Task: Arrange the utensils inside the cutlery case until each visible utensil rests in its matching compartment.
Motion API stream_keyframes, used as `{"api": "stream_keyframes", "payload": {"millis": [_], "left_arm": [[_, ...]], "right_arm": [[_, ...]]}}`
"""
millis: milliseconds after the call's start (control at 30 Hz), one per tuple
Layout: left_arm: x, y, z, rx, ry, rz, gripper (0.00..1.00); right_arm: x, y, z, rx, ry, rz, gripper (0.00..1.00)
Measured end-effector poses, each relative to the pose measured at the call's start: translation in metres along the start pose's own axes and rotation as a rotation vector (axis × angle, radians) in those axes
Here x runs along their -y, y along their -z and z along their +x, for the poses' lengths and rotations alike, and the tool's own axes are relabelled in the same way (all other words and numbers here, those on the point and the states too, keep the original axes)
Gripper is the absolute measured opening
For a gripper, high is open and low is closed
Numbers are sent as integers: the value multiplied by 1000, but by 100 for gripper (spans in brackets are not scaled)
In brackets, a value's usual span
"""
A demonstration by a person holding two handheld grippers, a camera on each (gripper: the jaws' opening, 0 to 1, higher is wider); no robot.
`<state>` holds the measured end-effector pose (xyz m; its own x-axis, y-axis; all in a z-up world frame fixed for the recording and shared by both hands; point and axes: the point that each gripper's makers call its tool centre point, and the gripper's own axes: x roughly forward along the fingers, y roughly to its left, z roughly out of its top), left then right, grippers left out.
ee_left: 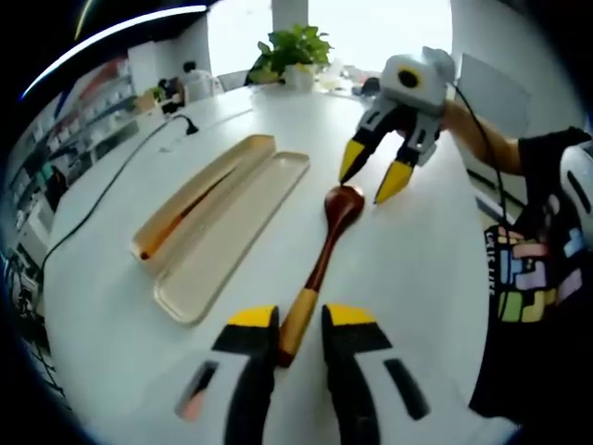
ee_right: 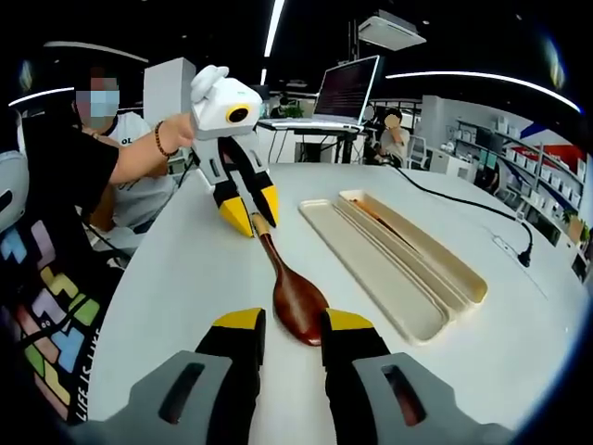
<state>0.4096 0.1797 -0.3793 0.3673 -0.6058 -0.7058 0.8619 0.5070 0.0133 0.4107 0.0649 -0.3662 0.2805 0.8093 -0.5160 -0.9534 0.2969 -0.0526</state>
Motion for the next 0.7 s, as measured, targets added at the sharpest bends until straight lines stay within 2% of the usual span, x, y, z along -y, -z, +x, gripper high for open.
{"api": "stream_keyframes", "payload": {"millis": [233, 467, 700], "left_arm": [[4, -1, 0, 10, 16, 18, 14], [10, -1, -1, -16, 57, 47, 13], [14, -1, -2, -11, 126, -3, 12]], "right_arm": [[0, 0, 0, -6, 5, 4, 24], [-1, -1, 1, -13, 10, -7, 24], [1, 0, 1, -17, 20, -18, 25]]}}
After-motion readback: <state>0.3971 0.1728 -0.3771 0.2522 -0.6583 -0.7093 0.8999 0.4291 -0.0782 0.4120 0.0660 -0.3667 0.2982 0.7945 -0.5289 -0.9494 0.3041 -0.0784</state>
